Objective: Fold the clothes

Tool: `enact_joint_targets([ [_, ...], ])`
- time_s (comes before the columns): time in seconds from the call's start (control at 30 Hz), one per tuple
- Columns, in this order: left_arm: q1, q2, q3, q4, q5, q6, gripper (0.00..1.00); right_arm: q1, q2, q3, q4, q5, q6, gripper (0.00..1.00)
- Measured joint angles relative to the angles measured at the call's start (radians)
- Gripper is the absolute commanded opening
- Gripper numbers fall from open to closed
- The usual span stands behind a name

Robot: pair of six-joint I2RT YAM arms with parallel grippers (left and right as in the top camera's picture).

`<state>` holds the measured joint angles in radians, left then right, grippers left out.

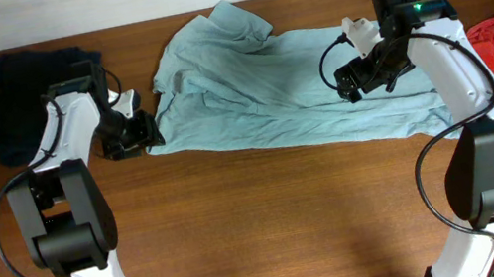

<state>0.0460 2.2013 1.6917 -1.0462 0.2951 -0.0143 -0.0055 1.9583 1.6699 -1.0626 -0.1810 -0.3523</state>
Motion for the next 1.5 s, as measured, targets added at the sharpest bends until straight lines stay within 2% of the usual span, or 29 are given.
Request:
enact_joint_targets([
  [0.2,0.000,0.000,-0.041,0.047,0.000,0.000,0.59,0.000,0.000,0.000,0.000,0.000,0.000,0.97],
  [0.3,0.000,0.000,-0.056,0.069,0.000,-0.003,0.24,0.000,0.000,0.000,0.000,0.000,0.000,0.97],
  [0.37,0.000,0.000,-0.065,0.071,-0.003,0.006,0.09,0.000,0.000,0.000,0.000,0.000,0.000,0.97],
  [0.43,0.000,0.000,-0.069,0.071,-0.004,0.006,0.01,0.000,0.000,0.000,0.000,0.000,0.000,0.97],
  [0.63,0.000,0.000,-0.070,0.034,-0.060,0.002,0.01,0.000,0.000,0.000,-0.007,0.000,0.000,0.97],
  [1.0,0.010,0.000,-0.069,-0.078,-0.185,-0.101,0.00,0.000,0.000,0.000,-0.019,0.000,0.000,0.97],
  [1.33,0.010,0.000,-0.069,-0.119,-0.328,-0.181,0.01,0.000,0.000,0.000,-0.042,0.000,0.000,0.97],
  [1.5,0.010,0.000,-0.069,-0.120,-0.360,-0.197,0.02,0.001,0.000,0.000,-0.063,-0.049,-0.057,0.96],
])
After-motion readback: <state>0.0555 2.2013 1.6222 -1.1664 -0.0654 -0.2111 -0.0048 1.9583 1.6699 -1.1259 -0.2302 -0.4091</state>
